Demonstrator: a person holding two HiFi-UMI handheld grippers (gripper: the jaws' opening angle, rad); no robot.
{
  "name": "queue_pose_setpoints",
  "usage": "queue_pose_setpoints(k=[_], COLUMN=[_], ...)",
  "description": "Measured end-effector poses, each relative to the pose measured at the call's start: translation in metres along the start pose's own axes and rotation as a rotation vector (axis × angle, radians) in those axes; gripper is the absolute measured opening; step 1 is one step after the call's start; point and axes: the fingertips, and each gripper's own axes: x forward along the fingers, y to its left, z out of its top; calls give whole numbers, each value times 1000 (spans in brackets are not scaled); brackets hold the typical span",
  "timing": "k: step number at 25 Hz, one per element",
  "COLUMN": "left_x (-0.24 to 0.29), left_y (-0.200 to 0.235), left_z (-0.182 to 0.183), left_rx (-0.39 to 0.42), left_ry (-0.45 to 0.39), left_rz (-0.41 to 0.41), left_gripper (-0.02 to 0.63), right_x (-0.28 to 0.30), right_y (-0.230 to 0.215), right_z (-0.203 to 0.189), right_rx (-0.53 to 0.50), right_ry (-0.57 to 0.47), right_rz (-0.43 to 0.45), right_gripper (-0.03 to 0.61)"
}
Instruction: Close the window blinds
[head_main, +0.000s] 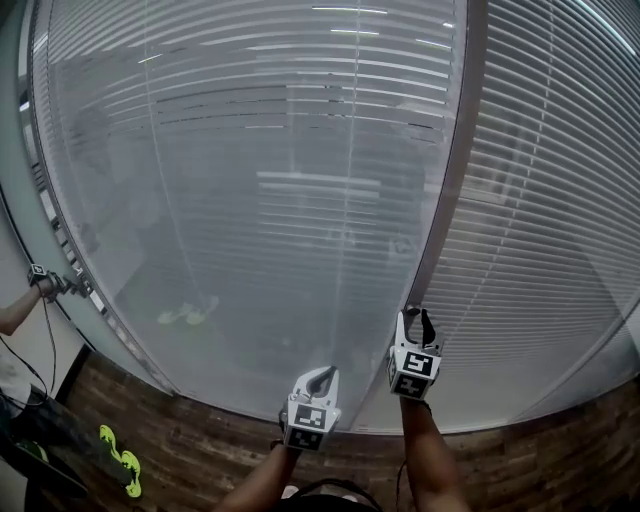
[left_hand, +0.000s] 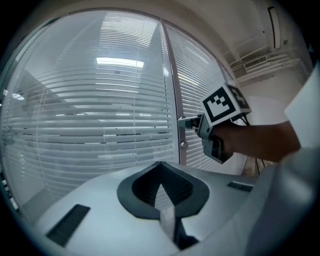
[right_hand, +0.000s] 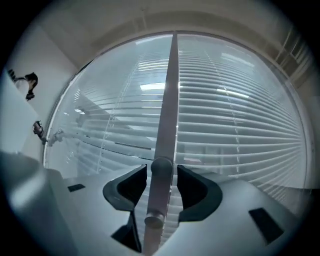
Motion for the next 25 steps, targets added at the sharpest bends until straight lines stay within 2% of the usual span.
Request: queue_pose_setpoints(k=[4, 5, 7, 10, 12, 14, 18, 21, 25], left_x=[-2, -3, -1, 0, 2, 3, 4, 1, -5], left_y=[13, 15, 16, 11, 5, 2, 11, 15, 27], left_z=[-3, -1, -1, 0, -5, -12, -8, 5, 4], left_rx=[-12, -15, -5, -8, -11, -4, -50, -55, -63], left_ry=[1, 3, -9, 1, 23, 34, 46, 12, 10], left_rz=[36, 40, 42, 24, 1, -14, 0, 14, 42], left_gripper=[-6, -6, -6, -6, -6, -6, -6, -6, -6], right_x=[0, 1, 2, 3, 3, -1, 2, 4, 1], right_y=[-2, -2, -2, -2, -2, -1, 4, 6, 8], right_z=[-1, -1, -1, 0, 0, -3, 0, 6, 0], right_rx=[7, 17, 33, 28, -12, -78, -236, -419, -647], right_ry=[-25, -21, -13, -12, -8, 3, 22, 35, 60], right_rz=[18, 25, 33, 36, 33, 42, 93, 122, 142], right_gripper=[184, 134, 129, 127, 127, 127, 127, 127, 127])
